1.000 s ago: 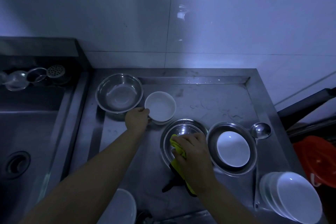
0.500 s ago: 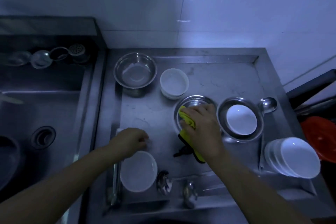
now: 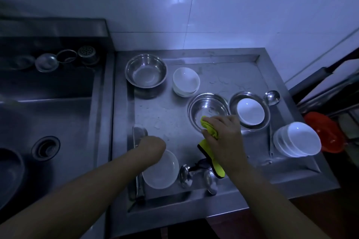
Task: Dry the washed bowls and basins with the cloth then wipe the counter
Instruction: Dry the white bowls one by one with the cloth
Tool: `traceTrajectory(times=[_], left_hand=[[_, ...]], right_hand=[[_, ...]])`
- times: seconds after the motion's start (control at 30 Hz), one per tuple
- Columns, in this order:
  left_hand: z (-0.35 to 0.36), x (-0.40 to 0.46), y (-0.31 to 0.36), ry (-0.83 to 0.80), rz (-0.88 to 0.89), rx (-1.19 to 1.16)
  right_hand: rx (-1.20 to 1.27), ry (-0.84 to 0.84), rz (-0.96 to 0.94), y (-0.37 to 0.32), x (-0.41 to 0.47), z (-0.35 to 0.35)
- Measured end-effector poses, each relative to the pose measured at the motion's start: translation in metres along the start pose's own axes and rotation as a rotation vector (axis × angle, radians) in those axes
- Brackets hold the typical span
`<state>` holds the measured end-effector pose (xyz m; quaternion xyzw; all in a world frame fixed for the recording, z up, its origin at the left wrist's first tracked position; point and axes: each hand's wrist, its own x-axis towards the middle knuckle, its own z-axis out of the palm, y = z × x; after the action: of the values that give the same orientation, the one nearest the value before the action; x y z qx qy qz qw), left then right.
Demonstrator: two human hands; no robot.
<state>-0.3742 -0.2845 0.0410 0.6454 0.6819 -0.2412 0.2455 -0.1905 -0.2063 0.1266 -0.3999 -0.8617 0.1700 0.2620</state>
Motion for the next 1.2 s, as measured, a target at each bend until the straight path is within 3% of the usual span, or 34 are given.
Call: traceTrajectory(times=[0.3, 0.47, 0.57, 0.77, 0.9, 1.2], left_hand=[[0.006, -0.035, -0.008, -0.154, 0.063, -0.350], [0.007, -0.054, -0.019, -0.173, -0.020, -0.691], [-0.003, -0.068, -0.030, -0.048, 0.011, -0.702], [-0.032, -0.114, -0.045, 0.483, 0.141, -0.456], [-0.057, -0.142, -0.056, 0.650, 0.172, -0.398], [-0.102, -0.194, -0.084, 0.767, 0.255, -0.979]], right_hand=[[0.021, 0.071, 0.055, -0.020, -0.028, -0.017], [-0.007, 0.142, 0.020, -0.030, -0.037, -0.025], [-0.008, 0.169, 0.021, -0.035, -0.041, -0.030], [0.000, 0.188, 0.004, -0.049, -0.046, -0.036], [0.025, 0.186, -0.023, -0.058, -0.043, -0.039], [0.218, 0.204, -0.077, -0.104, -0.020, -0.048]])
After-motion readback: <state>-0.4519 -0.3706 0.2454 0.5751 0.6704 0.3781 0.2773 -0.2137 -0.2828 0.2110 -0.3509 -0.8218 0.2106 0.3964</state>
